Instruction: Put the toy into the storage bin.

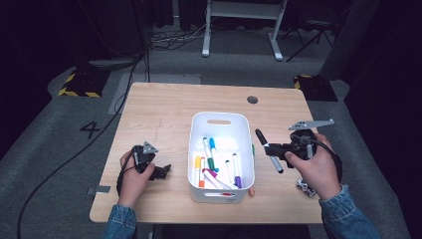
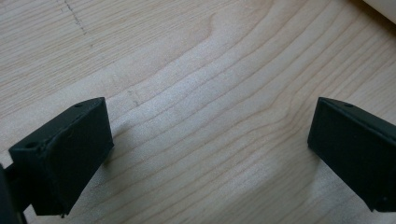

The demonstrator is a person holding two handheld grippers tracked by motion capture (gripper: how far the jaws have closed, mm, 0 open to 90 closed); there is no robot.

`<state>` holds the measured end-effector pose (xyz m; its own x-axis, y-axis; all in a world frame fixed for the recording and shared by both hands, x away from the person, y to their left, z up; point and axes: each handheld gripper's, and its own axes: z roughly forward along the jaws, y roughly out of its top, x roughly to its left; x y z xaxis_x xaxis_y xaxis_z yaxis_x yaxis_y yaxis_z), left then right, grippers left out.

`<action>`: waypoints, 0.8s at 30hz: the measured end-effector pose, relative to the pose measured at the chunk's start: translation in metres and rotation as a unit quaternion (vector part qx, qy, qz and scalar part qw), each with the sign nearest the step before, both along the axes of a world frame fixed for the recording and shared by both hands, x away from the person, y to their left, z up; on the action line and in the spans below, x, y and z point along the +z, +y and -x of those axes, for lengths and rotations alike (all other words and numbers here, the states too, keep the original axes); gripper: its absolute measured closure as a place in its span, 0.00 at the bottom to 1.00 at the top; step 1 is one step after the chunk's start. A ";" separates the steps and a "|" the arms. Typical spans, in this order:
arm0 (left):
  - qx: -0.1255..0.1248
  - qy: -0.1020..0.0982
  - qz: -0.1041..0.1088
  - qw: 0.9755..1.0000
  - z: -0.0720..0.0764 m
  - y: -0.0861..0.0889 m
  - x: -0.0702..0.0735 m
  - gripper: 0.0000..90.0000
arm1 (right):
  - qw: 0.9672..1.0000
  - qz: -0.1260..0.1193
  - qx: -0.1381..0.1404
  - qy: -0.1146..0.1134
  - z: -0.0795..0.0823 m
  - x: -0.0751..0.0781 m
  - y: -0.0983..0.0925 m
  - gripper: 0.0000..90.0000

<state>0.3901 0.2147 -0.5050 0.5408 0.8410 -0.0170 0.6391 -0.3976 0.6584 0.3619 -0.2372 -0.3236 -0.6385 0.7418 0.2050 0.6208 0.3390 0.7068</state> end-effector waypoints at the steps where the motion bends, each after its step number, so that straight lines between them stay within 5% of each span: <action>1: 0.000 0.000 0.000 1.000 0.000 0.000 0.000 0.00 | 1.000 0.001 0.002 0.000 0.000 0.001 0.001 0.85; 24: -0.002 0.002 0.003 1.000 -0.001 0.000 0.000 0.00 | 0.997 -0.026 0.073 0.003 0.006 0.011 0.054 0.85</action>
<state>0.3907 0.2146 -0.5053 0.5446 0.8383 -0.0249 0.6404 -0.3965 0.6578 0.3560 -0.1835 -0.3123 -0.7371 0.6296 0.2454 0.5723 0.3885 0.7222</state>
